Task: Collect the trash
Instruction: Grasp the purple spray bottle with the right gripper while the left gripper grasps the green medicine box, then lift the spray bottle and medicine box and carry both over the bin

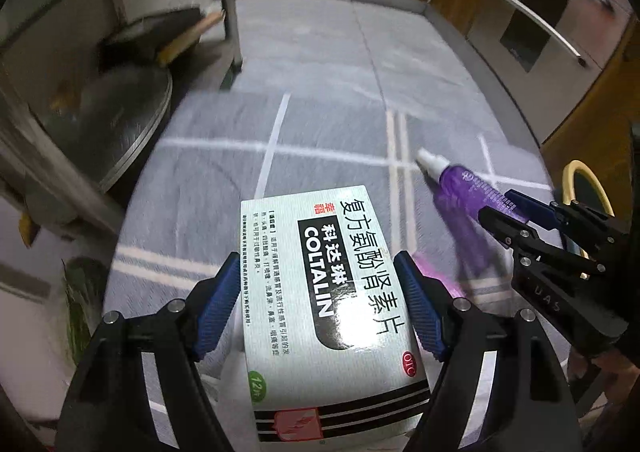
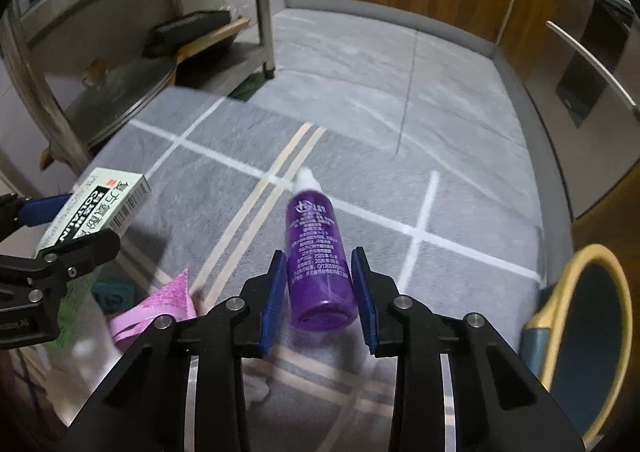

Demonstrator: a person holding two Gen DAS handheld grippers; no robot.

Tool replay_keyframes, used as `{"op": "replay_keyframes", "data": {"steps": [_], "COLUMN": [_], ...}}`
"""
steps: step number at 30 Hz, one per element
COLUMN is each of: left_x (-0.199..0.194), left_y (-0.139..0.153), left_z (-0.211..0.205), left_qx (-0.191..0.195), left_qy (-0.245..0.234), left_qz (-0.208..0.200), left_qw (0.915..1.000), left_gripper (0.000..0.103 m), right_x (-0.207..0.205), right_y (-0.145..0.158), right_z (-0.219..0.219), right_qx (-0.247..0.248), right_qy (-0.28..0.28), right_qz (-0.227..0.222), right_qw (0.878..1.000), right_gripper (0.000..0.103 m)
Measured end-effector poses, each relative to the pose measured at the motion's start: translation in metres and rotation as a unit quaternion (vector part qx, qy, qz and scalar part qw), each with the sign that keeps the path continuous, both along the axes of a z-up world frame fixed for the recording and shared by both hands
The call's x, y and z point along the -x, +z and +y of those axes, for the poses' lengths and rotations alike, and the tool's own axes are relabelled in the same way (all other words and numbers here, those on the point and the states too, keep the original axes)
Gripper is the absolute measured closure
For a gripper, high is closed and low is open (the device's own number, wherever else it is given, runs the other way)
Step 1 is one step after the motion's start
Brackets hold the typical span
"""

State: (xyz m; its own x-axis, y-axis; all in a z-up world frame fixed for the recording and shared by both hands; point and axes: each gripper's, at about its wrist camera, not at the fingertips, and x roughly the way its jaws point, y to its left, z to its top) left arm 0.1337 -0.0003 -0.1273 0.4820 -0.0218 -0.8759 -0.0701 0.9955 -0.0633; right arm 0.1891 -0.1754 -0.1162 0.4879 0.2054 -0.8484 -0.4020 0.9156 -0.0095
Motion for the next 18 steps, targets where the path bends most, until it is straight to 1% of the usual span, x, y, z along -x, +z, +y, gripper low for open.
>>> {"op": "replay_keyframes", "data": {"steps": [5,12,18], "left_x": [0.009,0.019,0.028], "left_y": [0.026,0.047,0.063], "left_z": [-0.017,-0.027,-0.035], "left_qx": [-0.016,-0.024,-0.029], "left_qy": [-0.031,-0.047,-0.064], "left_qz": [-0.054,-0.084,-0.112], "left_qw": [0.9979,0.9951,0.9912], "left_gripper": [0.028,0.028,0.028], "right_x": [0.013,0.032,0.044], "right_y": [0.019,0.043,0.070], "right_z": [-0.008,-0.020,-0.041], "right_qx": [-0.002,0.007,-0.006], "right_qy": [-0.011,-0.017,-0.048], "right_qz": [-0.013,-0.031,-0.048], "right_qw": [1.000,0.999,0.998], "right_gripper": [0.070,0.071,0.071]}}
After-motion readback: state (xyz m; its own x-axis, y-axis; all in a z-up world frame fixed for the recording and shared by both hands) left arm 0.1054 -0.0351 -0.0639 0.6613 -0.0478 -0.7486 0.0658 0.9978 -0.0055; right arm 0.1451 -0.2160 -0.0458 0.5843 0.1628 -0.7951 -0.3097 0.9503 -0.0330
